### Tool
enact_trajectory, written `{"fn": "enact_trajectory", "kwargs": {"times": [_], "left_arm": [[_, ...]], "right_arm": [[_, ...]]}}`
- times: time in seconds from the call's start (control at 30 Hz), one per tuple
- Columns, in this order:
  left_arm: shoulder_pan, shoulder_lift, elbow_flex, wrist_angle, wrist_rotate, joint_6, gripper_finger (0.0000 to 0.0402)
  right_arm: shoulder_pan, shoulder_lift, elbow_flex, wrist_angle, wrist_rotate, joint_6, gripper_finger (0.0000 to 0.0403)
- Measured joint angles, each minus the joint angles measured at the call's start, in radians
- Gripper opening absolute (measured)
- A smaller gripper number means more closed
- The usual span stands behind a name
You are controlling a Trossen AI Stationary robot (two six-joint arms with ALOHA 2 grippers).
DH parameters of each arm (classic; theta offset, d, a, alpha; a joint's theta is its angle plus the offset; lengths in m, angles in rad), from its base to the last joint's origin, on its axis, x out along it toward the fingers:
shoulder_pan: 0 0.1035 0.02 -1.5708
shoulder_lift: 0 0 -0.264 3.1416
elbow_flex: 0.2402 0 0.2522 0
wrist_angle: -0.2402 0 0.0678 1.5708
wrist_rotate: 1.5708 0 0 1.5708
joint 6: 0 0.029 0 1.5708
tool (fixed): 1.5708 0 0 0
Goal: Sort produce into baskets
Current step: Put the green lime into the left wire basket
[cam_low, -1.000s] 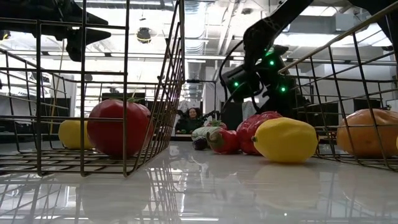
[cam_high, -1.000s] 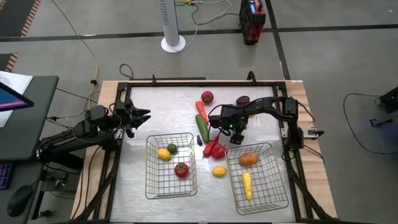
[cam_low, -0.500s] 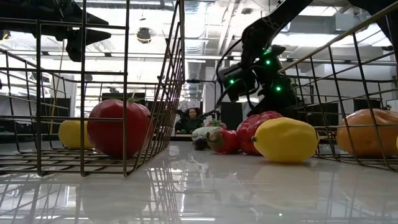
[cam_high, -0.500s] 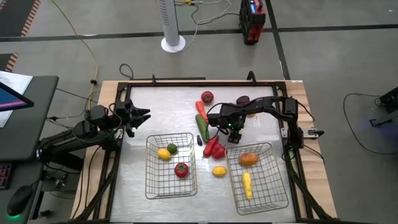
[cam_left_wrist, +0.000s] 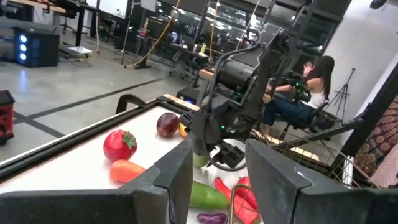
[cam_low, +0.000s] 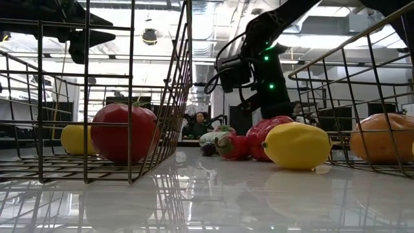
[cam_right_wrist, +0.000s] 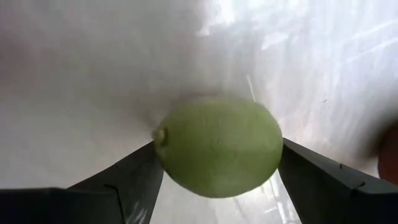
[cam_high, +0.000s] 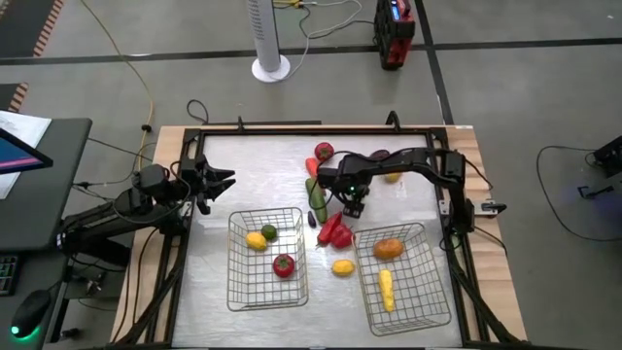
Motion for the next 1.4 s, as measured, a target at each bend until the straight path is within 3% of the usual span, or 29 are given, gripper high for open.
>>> {"fn": "enact_trajectory", "kwargs": {"times": [0.3,0.87,1.1,1.4], "left_arm": [[0.000,0.000,0.000,0.000,0.000,-0.006,0.0133],[0.000,0.000,0.000,0.000,-0.010,0.003,0.0133],[0.000,0.000,0.000,0.000,-0.031,0.029,0.0133],[0.000,0.000,0.000,0.000,-0.051,0.010,0.0133]], "right_arm": [[-0.015,0.000,0.000,0.074,-0.009,-0.003,0.0323],[-0.001,0.000,0.000,0.038,-0.011,0.044,0.0221],[0.033,0.000,0.001,-0.011,-0.010,0.076,0.0215],[0.084,0.001,0.182,-0.181,-0.011,0.115,0.0216]]}}
